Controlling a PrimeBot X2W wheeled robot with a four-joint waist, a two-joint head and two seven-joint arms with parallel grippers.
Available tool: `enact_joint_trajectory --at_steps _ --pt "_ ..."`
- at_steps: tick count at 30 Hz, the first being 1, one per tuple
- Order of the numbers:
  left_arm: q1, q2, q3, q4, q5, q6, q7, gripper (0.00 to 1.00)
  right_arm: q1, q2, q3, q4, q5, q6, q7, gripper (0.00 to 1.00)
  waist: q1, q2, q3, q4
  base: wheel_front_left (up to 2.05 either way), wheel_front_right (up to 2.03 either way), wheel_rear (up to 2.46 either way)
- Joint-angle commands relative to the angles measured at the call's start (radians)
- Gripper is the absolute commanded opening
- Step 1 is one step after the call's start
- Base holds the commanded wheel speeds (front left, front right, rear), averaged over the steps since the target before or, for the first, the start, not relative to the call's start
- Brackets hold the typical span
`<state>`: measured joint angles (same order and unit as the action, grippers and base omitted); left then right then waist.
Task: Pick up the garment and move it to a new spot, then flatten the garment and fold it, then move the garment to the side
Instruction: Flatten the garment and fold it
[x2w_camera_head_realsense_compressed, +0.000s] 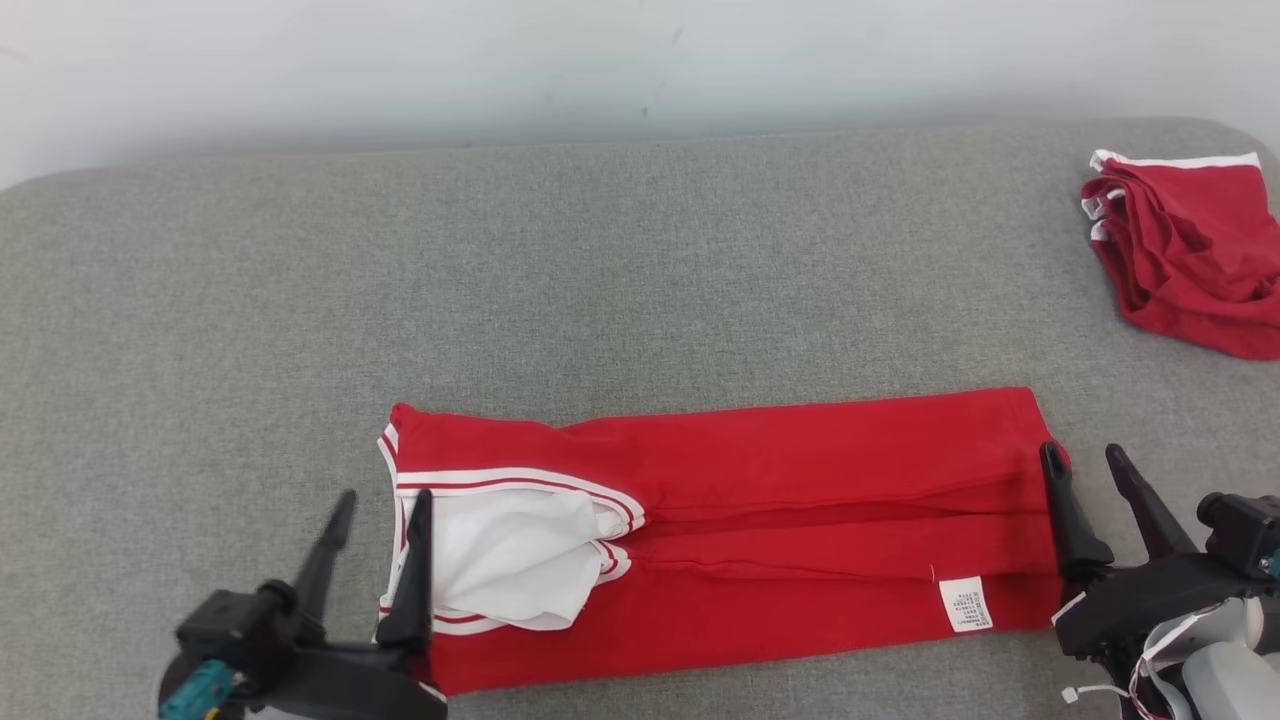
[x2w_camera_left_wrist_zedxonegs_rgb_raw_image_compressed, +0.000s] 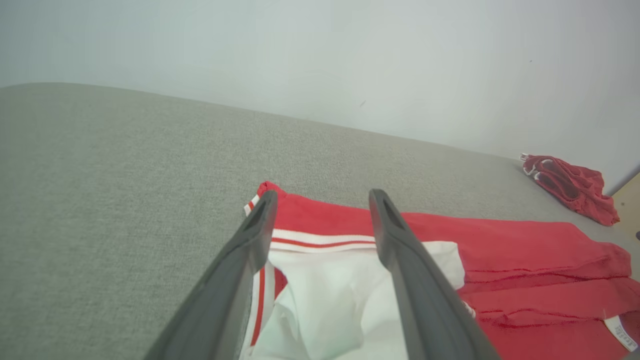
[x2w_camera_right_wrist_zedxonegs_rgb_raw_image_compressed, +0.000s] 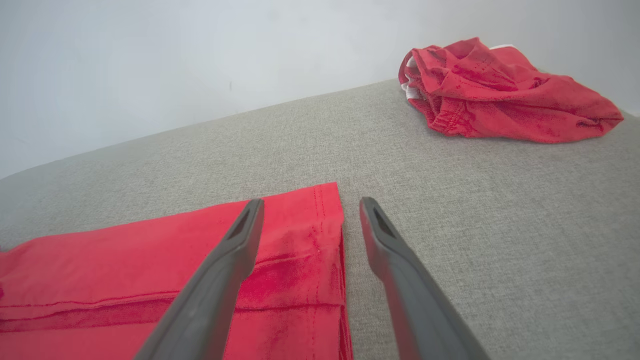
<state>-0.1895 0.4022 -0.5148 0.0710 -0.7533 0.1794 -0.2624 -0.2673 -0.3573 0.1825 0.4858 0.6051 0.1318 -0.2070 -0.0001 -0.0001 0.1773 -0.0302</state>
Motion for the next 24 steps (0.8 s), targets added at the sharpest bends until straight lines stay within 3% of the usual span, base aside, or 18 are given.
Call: enact_joint_trajectory --at_steps 1,7,13,24 --pt "0.014 -0.009 0.025 -0.011 0.029 0.003 -0.003 1.00 0.012 0.000 -0.005 -0.014 -0.014 -0.003 0.000 1.00 0.0001 0.0001 -0.006 0.002 0.00 0.00 0.00" --pt "0.053 -0.075 0.183 -0.074 0.175 0.002 -0.003 1.00 0.017 0.001 -0.041 -0.042 -0.042 -0.003 0.047 1.00 0.0001 0.0001 -0.017 0.004 0.00 0.00 0.00" --pt "0.087 -0.131 0.291 -0.079 0.314 -0.023 -0.003 1.00 -0.024 0.022 -0.077 0.025 -0.080 -0.003 0.120 1.00 0.0001 0.0001 -0.021 0.012 0.00 0.00 0.00" --pt "0.132 -0.238 0.403 -0.010 0.446 -0.119 -0.003 1.00 -0.083 0.070 -0.070 0.226 -0.123 -0.003 0.175 1.00 0.0001 0.0001 -0.029 0.039 0.00 0.00 0.00"
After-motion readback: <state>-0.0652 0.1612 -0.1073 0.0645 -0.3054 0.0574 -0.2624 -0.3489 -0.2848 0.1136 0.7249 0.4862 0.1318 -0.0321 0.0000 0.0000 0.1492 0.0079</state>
